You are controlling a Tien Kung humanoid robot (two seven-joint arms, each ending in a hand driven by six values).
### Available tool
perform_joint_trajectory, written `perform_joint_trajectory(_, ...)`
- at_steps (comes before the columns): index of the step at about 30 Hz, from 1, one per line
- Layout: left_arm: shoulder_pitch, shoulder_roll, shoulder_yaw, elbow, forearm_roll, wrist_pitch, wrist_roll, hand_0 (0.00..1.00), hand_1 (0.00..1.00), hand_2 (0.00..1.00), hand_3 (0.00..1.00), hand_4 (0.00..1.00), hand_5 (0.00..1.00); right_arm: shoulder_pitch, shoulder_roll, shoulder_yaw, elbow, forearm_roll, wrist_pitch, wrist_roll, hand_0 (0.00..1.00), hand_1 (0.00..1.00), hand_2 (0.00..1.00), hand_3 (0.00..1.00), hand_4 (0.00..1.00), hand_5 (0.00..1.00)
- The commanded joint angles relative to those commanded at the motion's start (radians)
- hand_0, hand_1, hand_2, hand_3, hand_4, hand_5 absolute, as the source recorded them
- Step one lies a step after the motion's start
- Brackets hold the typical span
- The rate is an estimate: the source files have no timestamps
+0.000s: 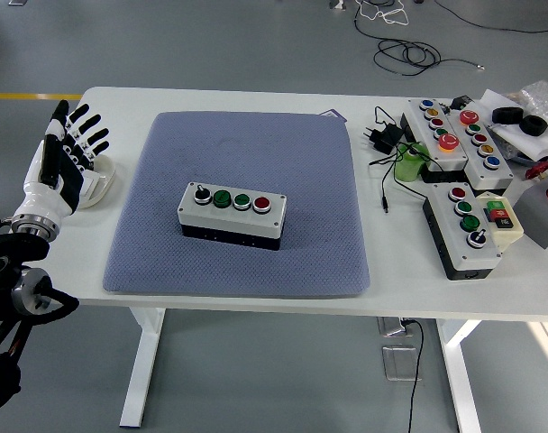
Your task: Pick up the button,place it on the desk,press the button,press the button
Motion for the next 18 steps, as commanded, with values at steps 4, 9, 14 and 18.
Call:
perform_joint_trajectory(4, 0.003, 0.002, -0.001, 0.002, 0.001, 0.001, 0.003, 0.826, 0.836, 0.914, 0.898, 0.705, 0.998, -0.001, 0.001, 0.005, 0.0, -0.007, -0.001, 0.0, 0.656, 0.532, 0.588, 0.63, 0.382, 0.496)
perform_joint_trajectory(9, 0.005, 0.005, -0.002, 0.002, 0.001, 0.002, 0.003, 0.826, 0.836, 0.914, 0.897, 0.701, 0.998, 0.0, 0.003, 0.017, 0.0, -0.024, -0.003, -0.002, 0.656, 0.533, 0.589, 0.63, 0.378, 0.495)
perform_joint_trajectory(14, 0.004, 0.006, -0.006, 0.004, 0.003, 0.002, 0.005, 0.827, 0.835, 0.913, 0.895, 0.7, 0.998, 0.001, 0.003, 0.017, 0.0, -0.023, -0.002, 0.0, 0.655, 0.533, 0.589, 0.631, 0.376, 0.492)
perform_joint_trajectory(18, -0.005, 0.006, -0.012, 0.015, 0.003, 0.002, 0.008, 0.827, 0.835, 0.913, 0.895, 0.7, 0.998, 0.006, 0.001, 0.005, 0.0, -0.007, 0.003, 0.01, 0.655, 0.533, 0.589, 0.631, 0.376, 0.492)
